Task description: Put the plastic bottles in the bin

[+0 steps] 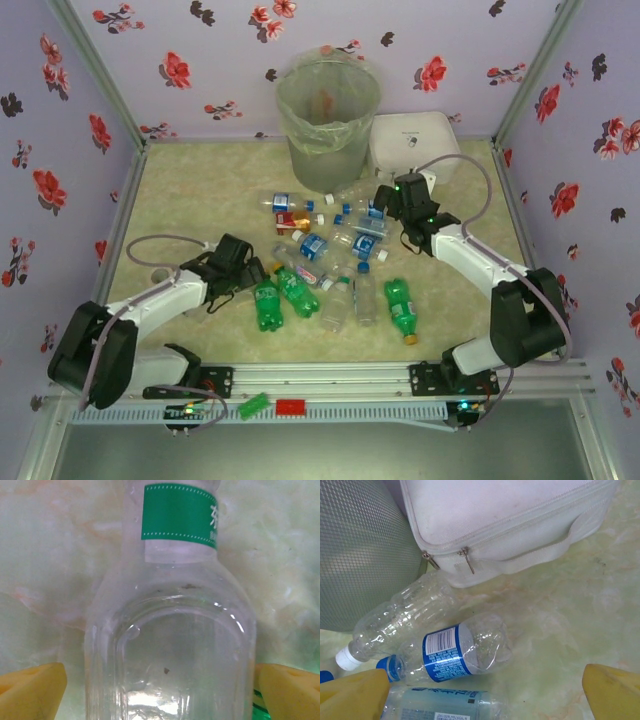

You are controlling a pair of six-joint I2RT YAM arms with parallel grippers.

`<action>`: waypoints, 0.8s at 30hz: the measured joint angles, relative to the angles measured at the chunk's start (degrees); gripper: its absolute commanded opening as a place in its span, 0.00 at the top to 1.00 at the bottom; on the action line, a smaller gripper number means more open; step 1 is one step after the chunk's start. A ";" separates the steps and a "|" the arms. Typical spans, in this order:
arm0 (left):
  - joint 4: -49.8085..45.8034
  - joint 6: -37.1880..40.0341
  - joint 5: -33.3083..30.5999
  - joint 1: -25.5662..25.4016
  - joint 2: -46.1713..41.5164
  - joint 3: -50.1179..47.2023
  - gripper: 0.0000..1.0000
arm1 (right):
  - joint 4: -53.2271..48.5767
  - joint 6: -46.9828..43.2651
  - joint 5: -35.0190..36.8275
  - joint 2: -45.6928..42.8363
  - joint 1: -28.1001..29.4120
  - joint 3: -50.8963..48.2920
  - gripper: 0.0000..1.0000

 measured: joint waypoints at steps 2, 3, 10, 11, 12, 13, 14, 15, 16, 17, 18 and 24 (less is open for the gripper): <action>0.39 0.04 -0.09 0.09 0.66 0.00 0.08 | 0.15 0.13 0.00 0.00 0.00 -0.33 0.00; 0.61 0.07 -0.20 0.09 0.81 0.00 0.10 | 0.26 0.20 0.00 0.00 -0.02 -0.39 0.00; 1.99 0.28 -1.68 0.09 0.81 -0.33 0.29 | 1.40 0.92 -0.02 -0.37 0.00 -0.81 0.00; 2.05 0.42 -1.97 0.09 0.74 -0.39 0.32 | 1.42 1.07 -0.02 -0.42 0.00 -0.81 0.00; 2.19 0.57 -2.32 0.09 0.61 -0.48 0.35 | 1.42 1.11 -0.02 -0.42 0.00 -0.81 0.00; 2.36 0.74 -2.64 0.09 0.37 -0.61 0.38 | 1.42 1.14 -0.02 -0.42 0.00 -0.83 0.00; 2.38 1.16 -3.15 0.09 0.02 -0.76 0.41 | 1.40 1.20 0.00 -0.42 0.00 -0.83 0.00; 2.40 1.44 -3.56 0.11 -0.39 -0.96 0.44 | 1.40 1.27 0.00 -0.42 -0.02 -0.85 0.00; 2.40 1.70 -3.96 0.26 -0.81 -1.07 0.46 | 1.40 1.33 0.00 -0.42 0.00 -0.85 0.00; 2.38 2.16 -4.33 0.42 -1.22 -1.14 0.49 | 1.40 1.49 0.00 -0.44 0.00 -0.87 0.00; 2.51 2.32 -4.57 0.61 -1.46 -1.14 0.52 | 1.42 1.51 0.00 -0.46 0.00 -0.90 0.00; 3.78 3.52 -5.53 2.69 -2.84 -1.18 0.57 | 1.40 1.68 0.00 -0.74 0.00 -1.25 0.00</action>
